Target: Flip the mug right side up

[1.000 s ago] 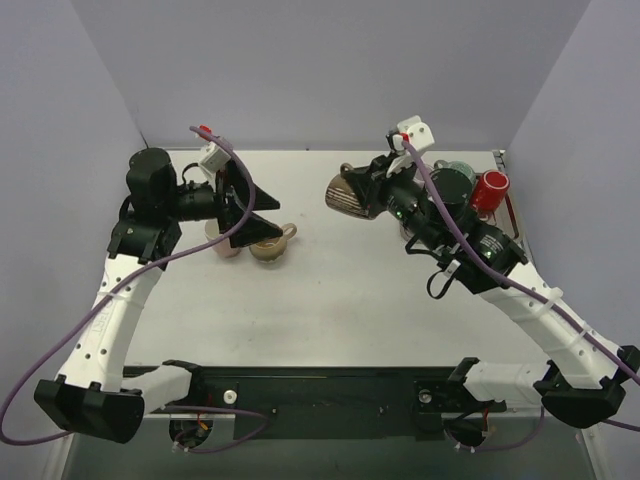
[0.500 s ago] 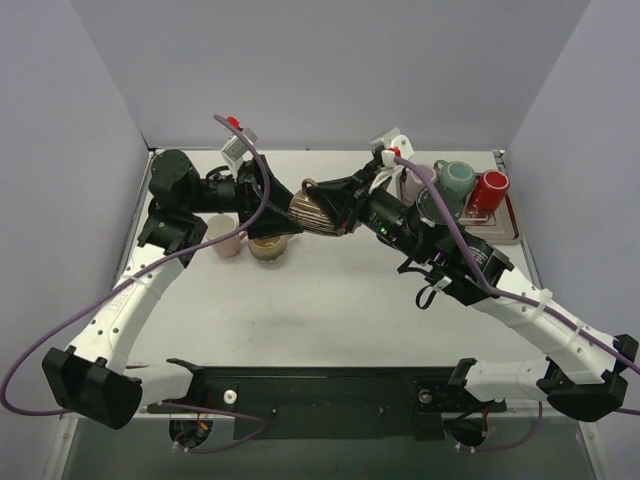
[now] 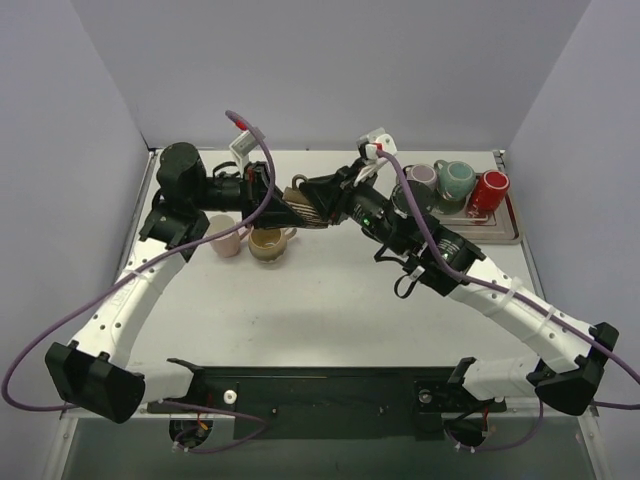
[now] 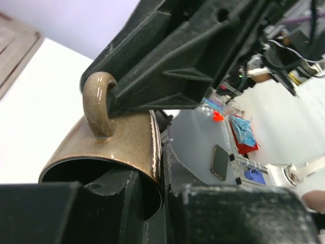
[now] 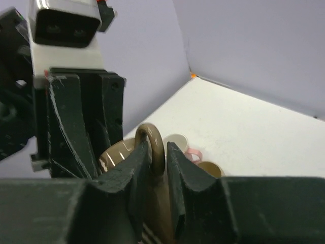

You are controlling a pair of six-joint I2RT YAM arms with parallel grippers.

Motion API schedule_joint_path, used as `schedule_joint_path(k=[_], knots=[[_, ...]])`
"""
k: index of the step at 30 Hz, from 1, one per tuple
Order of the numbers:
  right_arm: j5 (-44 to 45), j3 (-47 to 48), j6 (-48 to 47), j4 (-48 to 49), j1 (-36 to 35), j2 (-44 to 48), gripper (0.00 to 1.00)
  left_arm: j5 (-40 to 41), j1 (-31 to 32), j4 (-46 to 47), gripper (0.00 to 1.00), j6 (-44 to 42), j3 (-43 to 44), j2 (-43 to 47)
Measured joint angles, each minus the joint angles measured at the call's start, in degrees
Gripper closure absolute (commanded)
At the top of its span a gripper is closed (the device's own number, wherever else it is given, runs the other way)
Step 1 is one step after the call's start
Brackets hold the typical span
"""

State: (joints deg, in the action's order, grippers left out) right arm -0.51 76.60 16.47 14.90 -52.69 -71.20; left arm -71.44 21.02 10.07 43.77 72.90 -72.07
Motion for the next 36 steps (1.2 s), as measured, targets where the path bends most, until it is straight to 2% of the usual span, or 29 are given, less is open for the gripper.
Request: schedule_joint_path(k=[1, 3, 4, 6, 9, 11, 15, 19, 23, 29, 36], knots=[[0.3, 0.0, 0.0, -0.9, 0.4, -0.3, 0.45, 0.5, -0.3, -5.5, 1.0, -3.0, 1.3, -0.2], [2.4, 0.8, -0.9, -4.6, 0.7, -0.9, 0.27, 4.9, -2.2, -21.2, 1.0, -13.7, 6.0, -1.0], [4.4, 1.6, -1.9, -7.3, 1.0, -1.2, 0.23, 8.6, -3.1, -27.7, 1.0, -19.7, 8.6, -1.5], [8.2, 2.9, -3.7, -12.0, 1.4, -1.6, 0.18, 20.0, -4.6, -39.5, 1.0, -31.7, 12.8, -2.1], [14.8, 3.3, -6.2, -17.7, 2.0, -1.6, 0.18, 35.7, -6.2, -53.8, 1.0, -47.7, 13.3, -0.3], [17.8, 2.8, -7.4, -20.3, 2.5, -1.4, 0.18, 44.6, -7.5, -62.2, 1.0, -57.1, 10.9, 1.7], [21.3, -0.1, -8.7, -23.4, 3.2, -0.6, 0.18, 56.4, -12.6, -75.1, 1.0, -70.7, 1.9, 3.6], [23.3, -2.8, -9.4, -24.8, 3.8, -0.5, 0.17, 64.0, -16.2, -77.5, 1.0, -76.5, -6.9, -0.5], [23.4, -4.6, -9.3, -25.7, 5.6, -0.4, 0.17, 65.3, -16.8, -74.7, 1.0, -78.6, -11.3, -4.8], [23.4, -7.7, -9.0, -26.4, 8.8, 1.6, 0.17, 64.4, -18.3, -67.6, 1.0, -79.0, -11.8, -9.0], [23.7, -9.3, -9.1, -26.6, 9.6, 5.8, 0.17, 64.2, -30.0, -64.2, 1.0, -81.7, -10.0, -13.2]])
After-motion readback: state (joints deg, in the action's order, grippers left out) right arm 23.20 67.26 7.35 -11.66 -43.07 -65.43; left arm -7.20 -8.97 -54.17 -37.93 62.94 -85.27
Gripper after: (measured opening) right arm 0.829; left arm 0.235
